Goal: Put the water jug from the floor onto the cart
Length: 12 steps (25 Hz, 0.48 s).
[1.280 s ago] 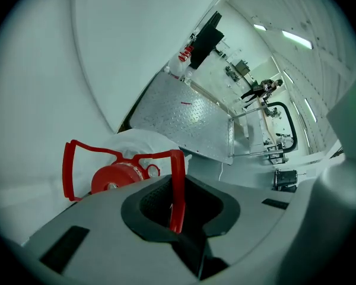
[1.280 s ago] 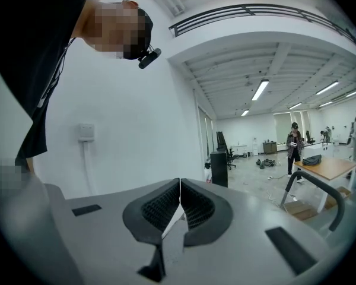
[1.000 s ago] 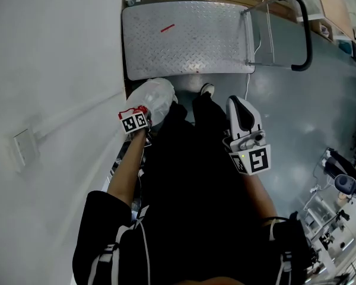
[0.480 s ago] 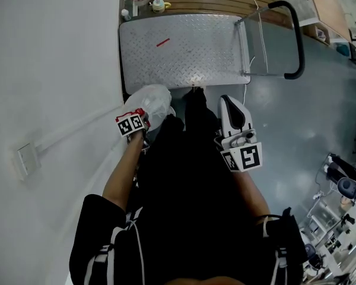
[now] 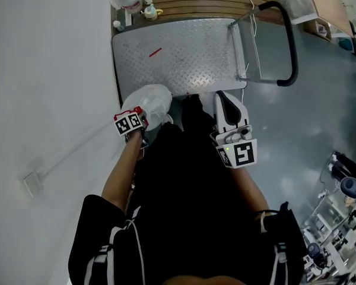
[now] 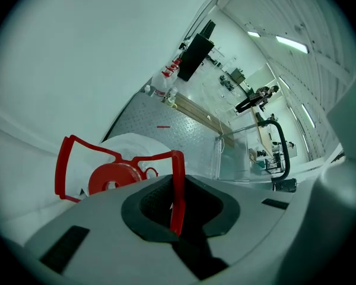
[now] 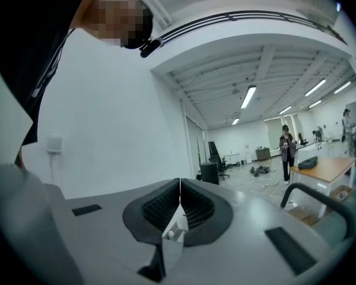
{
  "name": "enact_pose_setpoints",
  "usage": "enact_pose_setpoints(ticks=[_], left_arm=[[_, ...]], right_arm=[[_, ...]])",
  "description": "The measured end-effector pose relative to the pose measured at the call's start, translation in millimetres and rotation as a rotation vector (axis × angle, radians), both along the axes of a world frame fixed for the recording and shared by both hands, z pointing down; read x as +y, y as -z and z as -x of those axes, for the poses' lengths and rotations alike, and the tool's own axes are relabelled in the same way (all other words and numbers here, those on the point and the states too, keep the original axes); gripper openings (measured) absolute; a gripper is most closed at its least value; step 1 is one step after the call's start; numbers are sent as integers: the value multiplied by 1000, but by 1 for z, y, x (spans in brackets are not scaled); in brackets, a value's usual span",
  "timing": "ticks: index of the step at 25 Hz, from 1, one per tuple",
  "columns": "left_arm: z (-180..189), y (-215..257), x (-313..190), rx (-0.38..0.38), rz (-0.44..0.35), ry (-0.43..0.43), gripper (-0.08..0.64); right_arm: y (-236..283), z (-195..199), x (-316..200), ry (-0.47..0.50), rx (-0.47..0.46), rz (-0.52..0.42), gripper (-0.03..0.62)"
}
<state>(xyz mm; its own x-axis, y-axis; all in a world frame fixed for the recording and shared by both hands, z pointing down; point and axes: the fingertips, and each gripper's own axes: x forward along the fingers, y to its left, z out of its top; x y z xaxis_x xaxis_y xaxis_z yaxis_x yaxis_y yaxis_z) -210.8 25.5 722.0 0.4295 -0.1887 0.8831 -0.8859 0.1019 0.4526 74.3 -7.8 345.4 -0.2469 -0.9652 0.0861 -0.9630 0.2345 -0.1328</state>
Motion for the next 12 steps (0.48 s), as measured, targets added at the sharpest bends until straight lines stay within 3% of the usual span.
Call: enact_pose_setpoints(ticks=[5, 12], left_arm=[[-33, 5, -44, -34, -14, 13, 60], [-85, 11, -87, -66, -40, -66, 66]], right_arm=[[18, -38, -33, -15, 77, -86, 18], [1, -91, -82, 17, 10, -67, 18]])
